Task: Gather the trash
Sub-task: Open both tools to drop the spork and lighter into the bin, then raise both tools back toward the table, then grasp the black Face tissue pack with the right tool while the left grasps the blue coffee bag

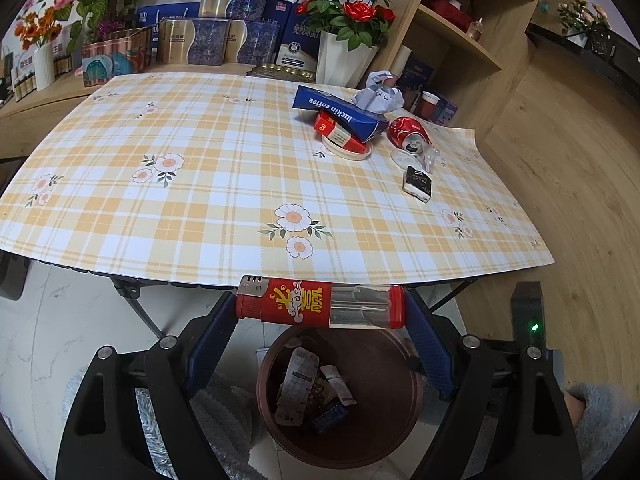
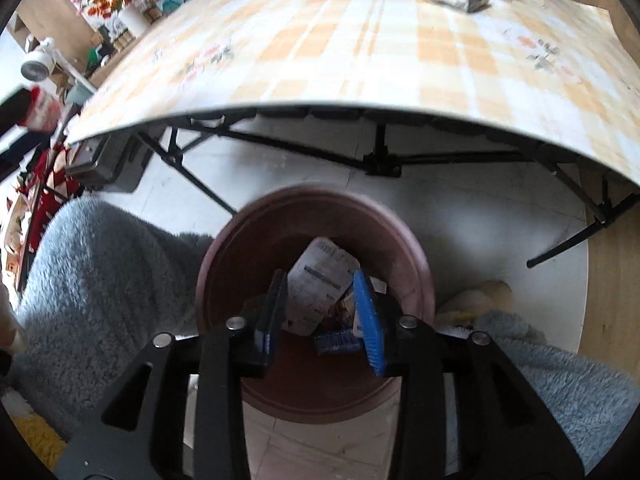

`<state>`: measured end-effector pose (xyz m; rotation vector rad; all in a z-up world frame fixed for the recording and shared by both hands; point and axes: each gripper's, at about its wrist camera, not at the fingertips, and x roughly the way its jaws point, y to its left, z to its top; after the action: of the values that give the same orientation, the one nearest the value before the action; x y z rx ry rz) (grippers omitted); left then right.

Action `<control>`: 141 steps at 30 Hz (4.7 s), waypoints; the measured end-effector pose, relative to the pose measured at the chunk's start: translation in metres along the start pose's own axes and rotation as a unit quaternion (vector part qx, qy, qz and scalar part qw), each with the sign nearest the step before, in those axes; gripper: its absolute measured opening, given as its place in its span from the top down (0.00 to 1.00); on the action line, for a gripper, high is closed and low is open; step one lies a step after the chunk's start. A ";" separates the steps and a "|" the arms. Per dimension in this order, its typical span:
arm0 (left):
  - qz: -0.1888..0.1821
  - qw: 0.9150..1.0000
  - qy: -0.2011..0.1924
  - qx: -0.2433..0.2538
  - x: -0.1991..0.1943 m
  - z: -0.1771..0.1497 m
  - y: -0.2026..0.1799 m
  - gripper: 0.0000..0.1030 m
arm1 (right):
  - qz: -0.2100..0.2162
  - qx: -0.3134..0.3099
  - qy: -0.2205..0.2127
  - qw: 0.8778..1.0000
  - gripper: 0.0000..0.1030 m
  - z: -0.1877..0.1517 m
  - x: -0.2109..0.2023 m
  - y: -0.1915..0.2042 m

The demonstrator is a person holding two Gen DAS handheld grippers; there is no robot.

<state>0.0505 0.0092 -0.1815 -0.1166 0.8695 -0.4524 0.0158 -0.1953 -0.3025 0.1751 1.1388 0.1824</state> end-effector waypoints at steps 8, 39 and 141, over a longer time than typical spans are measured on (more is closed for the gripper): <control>-0.005 0.999 0.003 0.035 0.011 -0.008 -0.010 0.21 | -0.013 -0.016 -0.116 0.993 0.06 0.011 -0.049 -0.020; -0.055 0.992 0.074 0.082 0.079 -0.055 -0.031 0.20 | -0.120 -0.007 -0.185 0.975 0.06 -0.010 -0.057 -0.036; -0.167 0.916 0.014 -0.366 0.239 0.208 0.081 0.34 | -0.003 -0.109 -0.177 0.978 0.40 0.208 -0.015 -0.139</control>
<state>0.3687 -0.0378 -0.2403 -0.9636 1.0171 -0.4240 0.2074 -0.3436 -0.2363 0.0068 0.7575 0.2572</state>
